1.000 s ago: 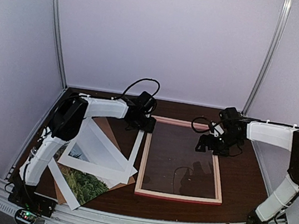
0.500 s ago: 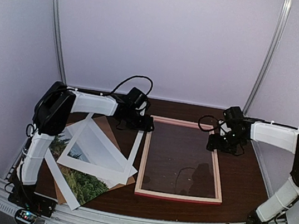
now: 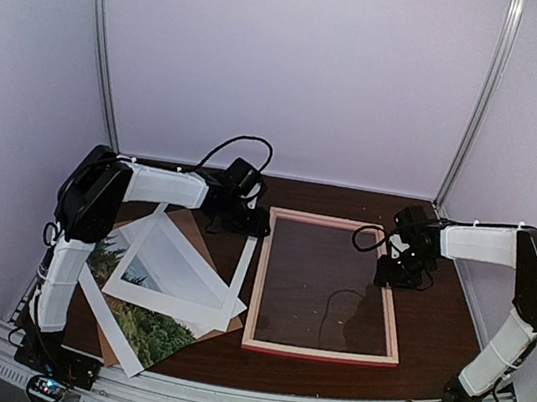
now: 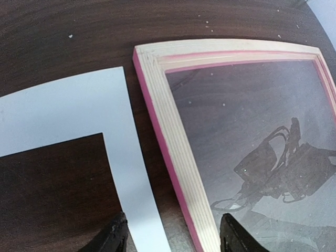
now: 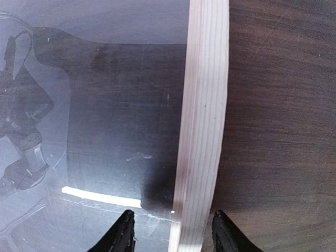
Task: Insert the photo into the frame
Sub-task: Adjust the glass panel in the frame body.
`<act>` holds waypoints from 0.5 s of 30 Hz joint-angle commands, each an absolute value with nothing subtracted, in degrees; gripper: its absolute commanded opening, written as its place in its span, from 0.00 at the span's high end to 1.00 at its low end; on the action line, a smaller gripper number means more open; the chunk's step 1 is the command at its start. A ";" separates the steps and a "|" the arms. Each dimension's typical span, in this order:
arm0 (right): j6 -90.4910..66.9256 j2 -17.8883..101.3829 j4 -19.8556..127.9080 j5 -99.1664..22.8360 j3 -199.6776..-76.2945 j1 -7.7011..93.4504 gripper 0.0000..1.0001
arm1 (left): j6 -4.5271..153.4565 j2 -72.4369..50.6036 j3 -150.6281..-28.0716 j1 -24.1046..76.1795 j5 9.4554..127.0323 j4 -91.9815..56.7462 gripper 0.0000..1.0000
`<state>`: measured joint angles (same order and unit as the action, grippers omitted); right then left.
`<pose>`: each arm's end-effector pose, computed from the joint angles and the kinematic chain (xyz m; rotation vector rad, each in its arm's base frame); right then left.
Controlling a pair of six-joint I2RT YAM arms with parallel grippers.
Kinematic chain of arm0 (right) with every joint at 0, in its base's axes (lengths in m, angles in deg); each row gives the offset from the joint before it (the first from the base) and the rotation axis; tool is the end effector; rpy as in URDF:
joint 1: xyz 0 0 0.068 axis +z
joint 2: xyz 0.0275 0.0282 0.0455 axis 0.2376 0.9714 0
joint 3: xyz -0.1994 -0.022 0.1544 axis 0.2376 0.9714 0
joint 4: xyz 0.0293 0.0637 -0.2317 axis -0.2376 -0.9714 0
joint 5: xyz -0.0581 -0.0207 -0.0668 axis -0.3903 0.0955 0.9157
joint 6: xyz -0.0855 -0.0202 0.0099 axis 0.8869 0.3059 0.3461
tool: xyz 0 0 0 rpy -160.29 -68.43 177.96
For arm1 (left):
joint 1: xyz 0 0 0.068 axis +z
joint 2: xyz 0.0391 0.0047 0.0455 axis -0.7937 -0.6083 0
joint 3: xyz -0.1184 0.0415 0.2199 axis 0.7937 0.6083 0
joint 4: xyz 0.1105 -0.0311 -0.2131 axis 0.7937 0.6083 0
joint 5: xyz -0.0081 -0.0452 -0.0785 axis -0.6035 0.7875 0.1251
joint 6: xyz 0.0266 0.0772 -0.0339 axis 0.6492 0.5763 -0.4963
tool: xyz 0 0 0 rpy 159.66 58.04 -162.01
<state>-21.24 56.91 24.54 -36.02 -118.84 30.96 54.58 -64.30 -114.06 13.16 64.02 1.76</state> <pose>0.2935 0.0989 0.1155 -0.0473 2.8191 0.2741 0.3787 -0.3178 0.1206 0.2076 2.5225 -0.6184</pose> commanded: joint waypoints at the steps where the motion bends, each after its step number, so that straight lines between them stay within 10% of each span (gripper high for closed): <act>1: -20.89 57.53 26.12 -36.19 -117.65 30.40 0.52 | 56.03 -61.46 -112.95 13.16 63.40 1.58 0.39; 15: -20.91 55.15 24.99 -37.21 -115.28 30.36 0.69 | 55.92 -59.80 -109.44 9.21 67.24 5.83 0.41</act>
